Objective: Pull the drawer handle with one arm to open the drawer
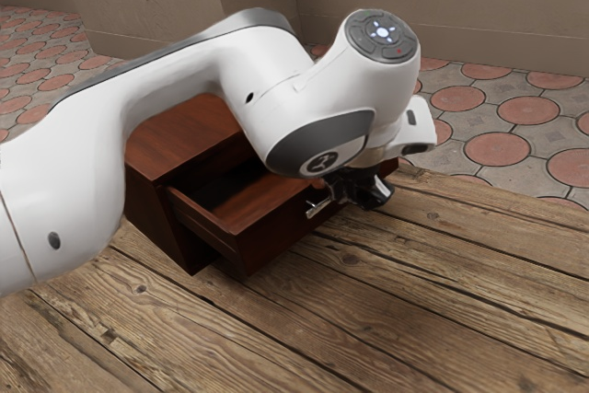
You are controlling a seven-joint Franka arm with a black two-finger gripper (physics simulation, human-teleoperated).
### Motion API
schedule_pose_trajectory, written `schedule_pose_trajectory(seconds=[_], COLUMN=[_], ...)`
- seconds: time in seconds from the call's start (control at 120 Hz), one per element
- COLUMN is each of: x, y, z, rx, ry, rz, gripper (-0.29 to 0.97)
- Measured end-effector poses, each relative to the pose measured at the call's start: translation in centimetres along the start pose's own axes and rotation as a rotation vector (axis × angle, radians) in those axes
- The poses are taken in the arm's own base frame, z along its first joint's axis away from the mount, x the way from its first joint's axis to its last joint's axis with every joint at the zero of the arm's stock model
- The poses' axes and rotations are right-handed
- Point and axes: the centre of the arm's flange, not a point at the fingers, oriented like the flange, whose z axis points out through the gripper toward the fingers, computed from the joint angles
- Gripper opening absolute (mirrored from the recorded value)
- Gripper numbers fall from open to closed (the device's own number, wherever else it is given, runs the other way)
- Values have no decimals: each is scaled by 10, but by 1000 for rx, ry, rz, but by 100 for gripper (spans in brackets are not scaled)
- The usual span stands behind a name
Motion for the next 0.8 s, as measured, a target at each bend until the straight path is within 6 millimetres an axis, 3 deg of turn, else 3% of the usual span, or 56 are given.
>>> schedule_pose_trajectory(seconds=[0.183,0.233,0.275,0.367,0.55,0.8], x=[-8,-9,-8,-11,-10,-23], y=[6,1,-1,-5,-21,-30], z=[-19,-33,-58,-89,-83,-118], rx=[-12,-17,-46,-144,-387,-496], ry=[1,9,28,19,-104,-98], rz=[-10,-24,-40,-73,-157,-125], gripper=[46,52,55,60,65,67])
